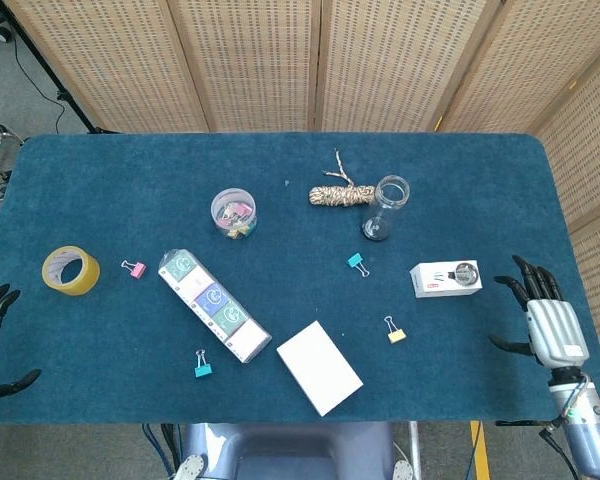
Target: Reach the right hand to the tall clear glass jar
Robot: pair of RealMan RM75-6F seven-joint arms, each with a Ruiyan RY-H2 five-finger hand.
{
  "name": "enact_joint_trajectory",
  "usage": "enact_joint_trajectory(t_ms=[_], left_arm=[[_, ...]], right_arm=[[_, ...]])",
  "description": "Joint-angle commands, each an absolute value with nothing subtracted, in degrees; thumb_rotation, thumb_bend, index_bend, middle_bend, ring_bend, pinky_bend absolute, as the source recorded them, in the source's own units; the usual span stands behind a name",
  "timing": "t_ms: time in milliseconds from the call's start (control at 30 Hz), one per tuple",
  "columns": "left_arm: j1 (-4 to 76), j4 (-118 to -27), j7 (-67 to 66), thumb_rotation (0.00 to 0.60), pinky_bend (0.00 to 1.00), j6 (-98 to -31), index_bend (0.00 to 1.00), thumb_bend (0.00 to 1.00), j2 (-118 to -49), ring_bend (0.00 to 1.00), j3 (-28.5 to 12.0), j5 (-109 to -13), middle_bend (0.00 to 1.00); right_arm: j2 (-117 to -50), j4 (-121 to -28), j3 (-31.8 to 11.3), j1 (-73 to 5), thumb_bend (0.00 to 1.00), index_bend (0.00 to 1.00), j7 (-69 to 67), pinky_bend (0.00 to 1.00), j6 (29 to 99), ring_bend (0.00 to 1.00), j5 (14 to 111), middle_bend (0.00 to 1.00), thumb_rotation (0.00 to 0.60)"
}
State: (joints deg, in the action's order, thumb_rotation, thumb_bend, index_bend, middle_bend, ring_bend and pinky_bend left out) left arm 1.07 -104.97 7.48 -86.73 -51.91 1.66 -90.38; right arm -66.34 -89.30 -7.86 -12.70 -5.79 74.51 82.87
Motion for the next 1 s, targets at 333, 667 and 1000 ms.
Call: enact_joint_trajectory(t_ms=[333, 667, 1000], left_arm=[[1.21, -104.65, 9.70, 0.600, 0.00, -86.46, 0.00, 0.12, -51.08, 0.00, 1.54, -90.02, 0.00], [1.45, -104.22, 11.93, 0.600, 0.00, -86.07, 0.00, 0.12, -50.32, 0.00, 1.37, -89.60, 0.00], [1.46, -104.01, 12.73, 0.600, 0.00, -86.08, 0.00, 0.12, -50.07, 0.00, 1.31, -89.52, 0.00]], right_arm=[[-70.30, -84.27, -13.14, -22.55, 0.21, 0.32, -1.80, 0.00, 62.10, 0.00, 73.67, 0.00, 0.600], [-75.16, -77.75, -14.34, -27.38, 0.28, 0.36, 2.62, 0.00, 54.49, 0.00, 64.70, 0.00, 0.600], [-76.35, -75.42, -14.02, -28.05, 0.32, 0.42, 2.03, 0.00, 53.92, 0.00, 63.26, 0.00, 0.600]])
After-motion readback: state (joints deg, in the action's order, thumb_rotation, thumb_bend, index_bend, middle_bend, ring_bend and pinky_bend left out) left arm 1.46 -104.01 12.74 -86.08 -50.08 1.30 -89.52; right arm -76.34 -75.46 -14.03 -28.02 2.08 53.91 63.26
